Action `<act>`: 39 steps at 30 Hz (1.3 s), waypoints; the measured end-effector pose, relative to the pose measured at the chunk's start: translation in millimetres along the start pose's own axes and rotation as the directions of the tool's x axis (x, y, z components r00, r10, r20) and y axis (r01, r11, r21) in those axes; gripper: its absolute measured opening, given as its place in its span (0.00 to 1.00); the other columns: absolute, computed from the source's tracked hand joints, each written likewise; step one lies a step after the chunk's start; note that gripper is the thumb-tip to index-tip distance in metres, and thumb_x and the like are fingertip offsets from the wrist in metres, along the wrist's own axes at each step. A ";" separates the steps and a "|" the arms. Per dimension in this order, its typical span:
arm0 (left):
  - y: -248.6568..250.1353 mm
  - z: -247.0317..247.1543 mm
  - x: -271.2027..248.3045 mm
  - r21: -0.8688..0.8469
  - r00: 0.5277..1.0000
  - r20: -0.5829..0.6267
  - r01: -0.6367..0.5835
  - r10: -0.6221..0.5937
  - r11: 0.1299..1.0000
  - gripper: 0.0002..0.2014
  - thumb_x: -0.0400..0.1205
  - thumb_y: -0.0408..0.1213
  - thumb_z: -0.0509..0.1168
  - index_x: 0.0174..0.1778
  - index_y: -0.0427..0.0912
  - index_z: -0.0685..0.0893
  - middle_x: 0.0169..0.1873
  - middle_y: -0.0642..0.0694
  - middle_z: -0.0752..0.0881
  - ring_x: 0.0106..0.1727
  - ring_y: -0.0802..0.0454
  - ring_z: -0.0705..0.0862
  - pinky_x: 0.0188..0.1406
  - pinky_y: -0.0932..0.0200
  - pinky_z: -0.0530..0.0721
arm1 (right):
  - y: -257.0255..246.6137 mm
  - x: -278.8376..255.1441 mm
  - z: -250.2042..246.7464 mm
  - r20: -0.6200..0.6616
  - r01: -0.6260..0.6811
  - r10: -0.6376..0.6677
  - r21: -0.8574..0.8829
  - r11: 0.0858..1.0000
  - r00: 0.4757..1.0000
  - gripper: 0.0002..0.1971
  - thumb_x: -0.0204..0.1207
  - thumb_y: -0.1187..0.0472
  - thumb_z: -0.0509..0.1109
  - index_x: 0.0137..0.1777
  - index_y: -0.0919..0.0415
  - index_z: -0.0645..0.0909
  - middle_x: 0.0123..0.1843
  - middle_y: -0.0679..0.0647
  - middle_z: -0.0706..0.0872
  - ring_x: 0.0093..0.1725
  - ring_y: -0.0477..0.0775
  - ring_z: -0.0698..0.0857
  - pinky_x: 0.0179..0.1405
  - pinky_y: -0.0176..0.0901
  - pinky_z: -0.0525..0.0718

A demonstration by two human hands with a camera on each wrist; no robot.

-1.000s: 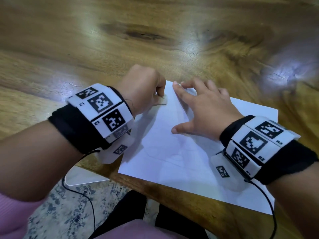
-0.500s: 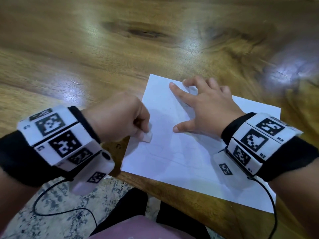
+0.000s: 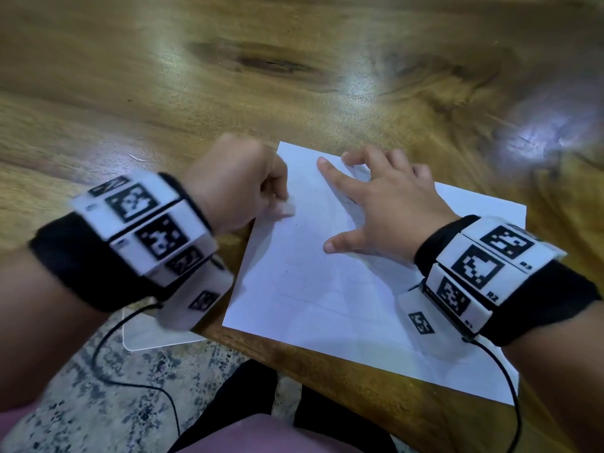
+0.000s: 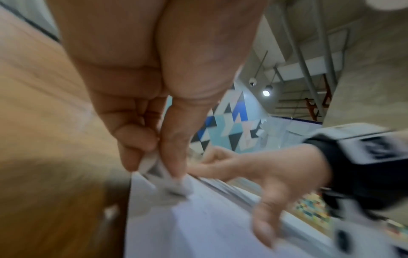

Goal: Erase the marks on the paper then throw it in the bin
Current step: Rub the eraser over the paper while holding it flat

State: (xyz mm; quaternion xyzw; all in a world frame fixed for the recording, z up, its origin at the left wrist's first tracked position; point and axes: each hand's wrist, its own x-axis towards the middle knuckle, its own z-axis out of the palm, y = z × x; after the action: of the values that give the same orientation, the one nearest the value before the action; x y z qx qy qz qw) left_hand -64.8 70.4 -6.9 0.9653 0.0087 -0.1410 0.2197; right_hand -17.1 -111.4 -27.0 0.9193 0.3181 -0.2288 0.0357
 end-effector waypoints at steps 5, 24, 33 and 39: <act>-4.2 13.9 -21.2 -0.033 0.994 -0.007 -0.106 0.106 0.994 0.07 0.67 0.39 0.76 0.28 0.41 0.86 0.24 0.51 0.81 0.27 0.58 0.73 0.28 0.73 0.69 | 0.7 0.1 -0.1 0.003 -0.002 0.002 0.000 1.000 1.000 0.51 0.60 0.26 0.66 0.79 0.33 0.42 0.78 0.44 0.54 0.73 0.55 0.56 0.70 0.54 0.58; 4.2 19.3 -31.4 -0.069 0.973 0.185 -0.128 0.139 0.989 0.05 0.69 0.41 0.73 0.34 0.44 0.86 0.29 0.51 0.83 0.34 0.54 0.78 0.32 0.76 0.70 | -0.9 -0.5 -0.7 -0.001 0.009 -0.009 -0.031 0.999 1.000 0.52 0.61 0.26 0.66 0.80 0.35 0.42 0.78 0.46 0.54 0.73 0.56 0.57 0.69 0.55 0.60; 5.9 22.9 -29.0 -0.020 0.974 0.147 -0.171 0.172 0.985 0.06 0.71 0.40 0.72 0.31 0.44 0.83 0.25 0.53 0.76 0.32 0.54 0.75 0.28 0.74 0.68 | 1.0 -0.2 -0.2 -0.008 0.009 -0.009 -0.013 1.000 1.000 0.52 0.60 0.26 0.66 0.80 0.34 0.42 0.78 0.45 0.53 0.72 0.55 0.56 0.69 0.55 0.58; 8.5 17.8 -6.9 -0.008 0.993 0.039 -0.113 0.113 0.994 0.04 0.71 0.35 0.69 0.40 0.43 0.86 0.34 0.48 0.85 0.36 0.55 0.74 0.31 0.64 0.64 | 0.5 -0.3 1.4 -0.008 0.009 -0.009 -0.008 1.000 1.000 0.51 0.61 0.26 0.66 0.80 0.34 0.41 0.78 0.45 0.53 0.73 0.55 0.56 0.69 0.55 0.59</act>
State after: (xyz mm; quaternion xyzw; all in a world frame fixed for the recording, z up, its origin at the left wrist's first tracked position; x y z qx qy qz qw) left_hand -75.5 55.4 -16.7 0.9606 -0.0497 -0.1475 0.2303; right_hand -17.6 -112.3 -28.1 0.9186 0.3232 -0.2243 0.0370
